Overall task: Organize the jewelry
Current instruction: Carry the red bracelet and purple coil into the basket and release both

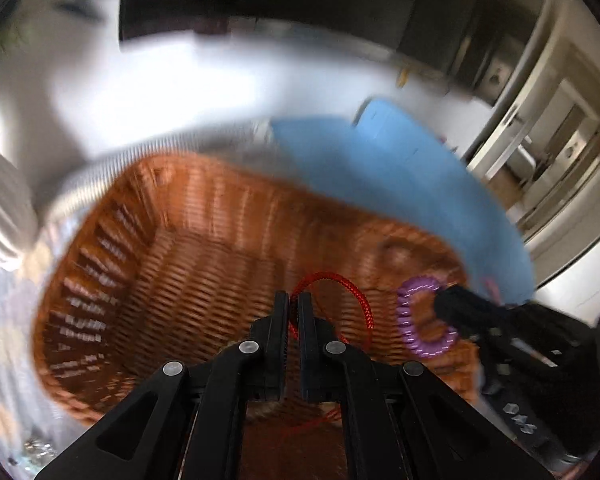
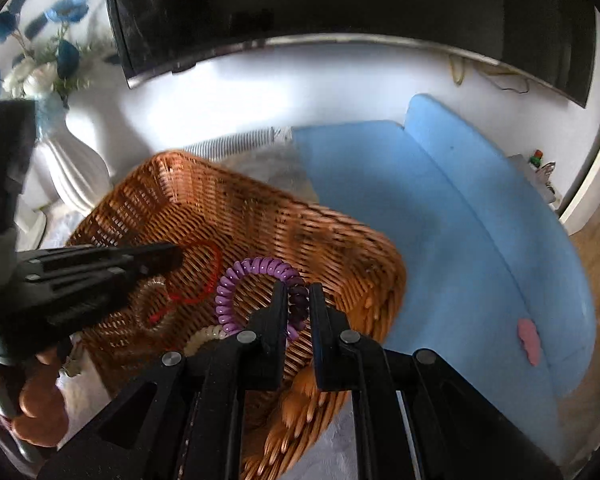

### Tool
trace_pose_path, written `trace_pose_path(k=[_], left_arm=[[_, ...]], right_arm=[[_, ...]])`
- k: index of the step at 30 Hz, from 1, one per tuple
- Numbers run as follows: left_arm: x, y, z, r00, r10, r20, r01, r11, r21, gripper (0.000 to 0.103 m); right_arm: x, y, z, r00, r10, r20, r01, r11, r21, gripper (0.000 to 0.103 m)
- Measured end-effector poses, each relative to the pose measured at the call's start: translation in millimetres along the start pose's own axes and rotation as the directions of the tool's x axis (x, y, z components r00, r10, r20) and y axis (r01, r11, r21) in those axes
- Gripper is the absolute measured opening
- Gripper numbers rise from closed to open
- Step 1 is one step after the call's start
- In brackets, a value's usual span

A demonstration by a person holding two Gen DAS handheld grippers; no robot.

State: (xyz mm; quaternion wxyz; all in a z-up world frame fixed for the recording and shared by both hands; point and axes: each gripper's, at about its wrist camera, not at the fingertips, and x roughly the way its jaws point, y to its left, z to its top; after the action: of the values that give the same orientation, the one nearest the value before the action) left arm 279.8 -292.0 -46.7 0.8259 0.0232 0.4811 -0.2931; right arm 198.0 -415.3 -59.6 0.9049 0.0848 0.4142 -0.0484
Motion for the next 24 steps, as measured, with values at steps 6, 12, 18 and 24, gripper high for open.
trace_pose_path(k=[6,12,18,24], left_arm=[[12.0,-3.9,-4.8,1.0,0.018,-0.023,-0.017,0.999,0.051,0.005],[-8.6,-6.7,-16.4,1.0,-0.012,-0.02,0.013,0.997,0.075,0.023],[-64.6,1.1,-40.1,0.999,-0.01,0.05,0.006,0.998,0.07,0.027],[-155.5,29.9,-92.2,0.988,0.008,0.154,-0.015,0.999,0.048,0.031]], right_arm=[[13.1,7.6,-1.4,0.999,0.006,-0.039,-0.007,1.0,-0.019,0.011],[-1.8,2.7,-4.6,0.999,0.027,-0.035,-0.025,0.999,0.045,0.013],[-50.4,18.5,-12.5,0.998,0.056,0.038,-0.058,0.998,0.041,0.014],[-101.7,68.8,-32.1,0.986,0.121,0.114,-0.117,0.992,-0.038,0.025]])
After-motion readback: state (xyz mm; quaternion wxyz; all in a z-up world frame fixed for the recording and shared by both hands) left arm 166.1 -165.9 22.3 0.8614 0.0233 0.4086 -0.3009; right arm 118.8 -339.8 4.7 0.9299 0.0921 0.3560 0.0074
